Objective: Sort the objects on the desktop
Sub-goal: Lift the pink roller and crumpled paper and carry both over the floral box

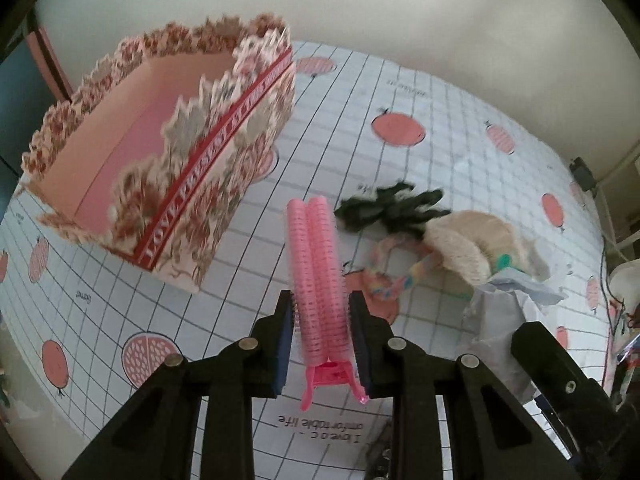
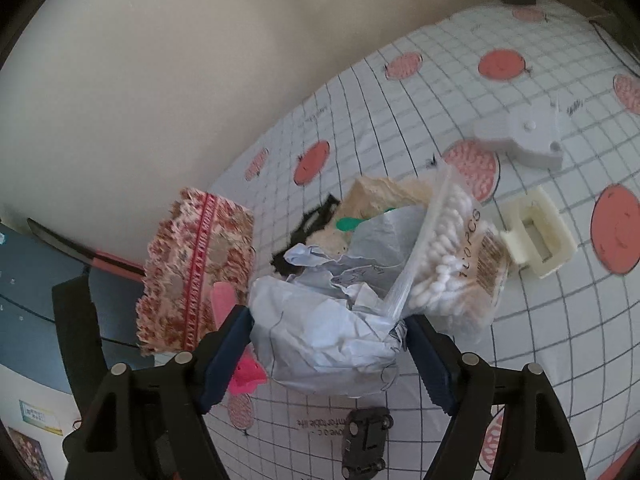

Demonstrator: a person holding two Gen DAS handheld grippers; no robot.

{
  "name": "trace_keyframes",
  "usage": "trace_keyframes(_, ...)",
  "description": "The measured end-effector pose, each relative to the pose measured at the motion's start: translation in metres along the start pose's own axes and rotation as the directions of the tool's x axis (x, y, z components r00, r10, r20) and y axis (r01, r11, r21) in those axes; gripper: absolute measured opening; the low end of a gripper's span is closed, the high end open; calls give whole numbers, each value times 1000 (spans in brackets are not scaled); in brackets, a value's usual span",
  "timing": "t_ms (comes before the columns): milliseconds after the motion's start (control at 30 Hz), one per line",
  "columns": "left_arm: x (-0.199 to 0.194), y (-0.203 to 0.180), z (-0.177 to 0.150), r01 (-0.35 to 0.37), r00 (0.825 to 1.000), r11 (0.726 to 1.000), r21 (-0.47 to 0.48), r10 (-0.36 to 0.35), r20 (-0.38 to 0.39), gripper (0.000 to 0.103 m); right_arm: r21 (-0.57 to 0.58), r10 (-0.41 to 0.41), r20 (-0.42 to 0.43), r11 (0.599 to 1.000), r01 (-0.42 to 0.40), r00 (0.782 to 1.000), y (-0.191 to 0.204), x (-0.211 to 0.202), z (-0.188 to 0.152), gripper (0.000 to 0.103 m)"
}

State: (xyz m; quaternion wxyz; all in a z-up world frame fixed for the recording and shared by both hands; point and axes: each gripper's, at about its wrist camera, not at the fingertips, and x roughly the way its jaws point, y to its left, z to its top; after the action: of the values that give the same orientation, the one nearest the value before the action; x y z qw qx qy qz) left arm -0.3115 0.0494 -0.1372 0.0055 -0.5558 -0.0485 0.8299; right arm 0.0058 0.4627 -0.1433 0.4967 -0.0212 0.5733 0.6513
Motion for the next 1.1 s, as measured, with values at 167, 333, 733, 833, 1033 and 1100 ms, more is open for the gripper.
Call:
trace_keyframes(167, -26, -3, 5, 31, 999, 1000, -5, -31, 43, 28, -10, 19, 72, 1000, -19, 997, 5, -16, 15, 80)
trace_keyframes(333, -43, -11, 19, 67, 993, 998, -9, -66, 93, 28, -28, 31, 141, 999, -28, 990, 14, -32, 31, 80)
trace_keyframes(733, -96, -23, 72, 187, 949, 978, -89, -157, 274, 28, -67, 54, 332, 997, -33, 942, 31, -74, 85, 80)
trace_keyframes(833, -112, -30, 86, 217, 930, 972, -85, -180, 320, 28, -84, 58, 379, 996, -28, 924, 37, -85, 98, 80)
trace_keyframes(1033, -143, -49, 108, 285, 881, 957, -58, -238, 410, 28, -112, 69, 430, 993, -22, 900, 45, -101, 117, 80)
trace_keyframes(1100, -147, -53, 108, 288, 873, 956, -47, -243, 422, 28, -126, 61, 434, 992, -7, 899, 48, -103, 121, 80)
